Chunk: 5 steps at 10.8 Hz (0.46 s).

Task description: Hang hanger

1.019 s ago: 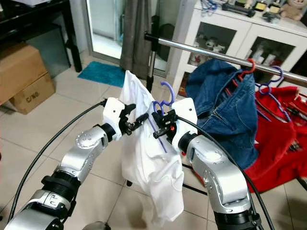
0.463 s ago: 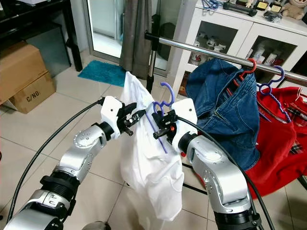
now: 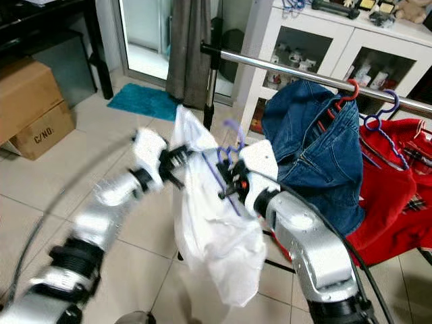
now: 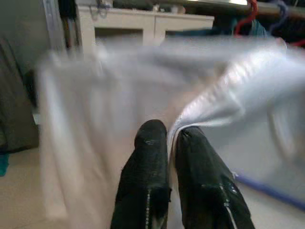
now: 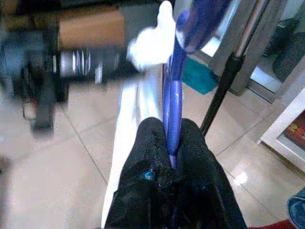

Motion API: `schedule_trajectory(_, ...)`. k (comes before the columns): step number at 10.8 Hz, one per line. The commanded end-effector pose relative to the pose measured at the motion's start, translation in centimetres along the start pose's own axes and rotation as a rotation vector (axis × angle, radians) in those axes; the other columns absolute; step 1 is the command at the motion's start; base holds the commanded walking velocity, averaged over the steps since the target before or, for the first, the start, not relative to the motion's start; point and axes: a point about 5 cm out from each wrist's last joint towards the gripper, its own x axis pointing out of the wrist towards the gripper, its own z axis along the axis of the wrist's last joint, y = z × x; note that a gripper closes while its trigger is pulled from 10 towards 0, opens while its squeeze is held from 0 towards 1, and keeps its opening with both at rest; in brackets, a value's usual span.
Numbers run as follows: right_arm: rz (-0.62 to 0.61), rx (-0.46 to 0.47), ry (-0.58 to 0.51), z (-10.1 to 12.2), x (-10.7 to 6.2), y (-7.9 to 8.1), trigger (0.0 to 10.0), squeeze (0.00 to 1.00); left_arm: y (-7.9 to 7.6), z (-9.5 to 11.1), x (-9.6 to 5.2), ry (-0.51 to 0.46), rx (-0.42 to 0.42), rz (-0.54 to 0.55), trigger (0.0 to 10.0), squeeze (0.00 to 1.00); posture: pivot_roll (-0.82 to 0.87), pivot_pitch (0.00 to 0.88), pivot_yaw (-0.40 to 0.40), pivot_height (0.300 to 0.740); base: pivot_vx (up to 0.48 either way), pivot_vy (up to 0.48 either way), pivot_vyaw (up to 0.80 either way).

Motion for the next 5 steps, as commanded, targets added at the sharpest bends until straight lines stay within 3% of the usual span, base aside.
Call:
schedule_trajectory(1, 0.011, -0.046, -0.014, 0.2, -0.4, 0.1, 10.0, 0.0, 0.8, 2.6, 0.3, -0.061, 0.019, 0.0, 0.0, 0.0, 0.12, 0.053, -0.105, 0.74, 0.0, 0.0, 0.0)
schedule_trajectory(3, 0.136, -0.169, 0.062, -1.3, -1.0, 0.8, 10.0, 0.0, 3.6, 6.7, -0.2, -0.116, 0.058, 0.04, 0.0, 0.0, 0.13, 0.052, -0.103, 0.74, 0.0, 0.0, 0.0)
schedule_trajectory(4, 0.2, -0.192, 0.045, -1.2, -1.5, 0.9, 10.0, 0.0, 5.1, 7.5, -0.6, -0.088, 0.112, 0.065, 0.0, 0.0, 0.14, 0.047, -0.101, 0.74, 0.0, 0.0, 0.0)
schedule_trajectory(5, 0.206, -0.152, -0.021, -0.3, -2.2, 0.1, 10.0, 0.0, 6.7, 6.7, -1.3, 0.004, 0.171, 0.104, 0.0, 0.0, 0.13, 0.042, -0.095, 0.74, 0.0, 0.0, 0.0)
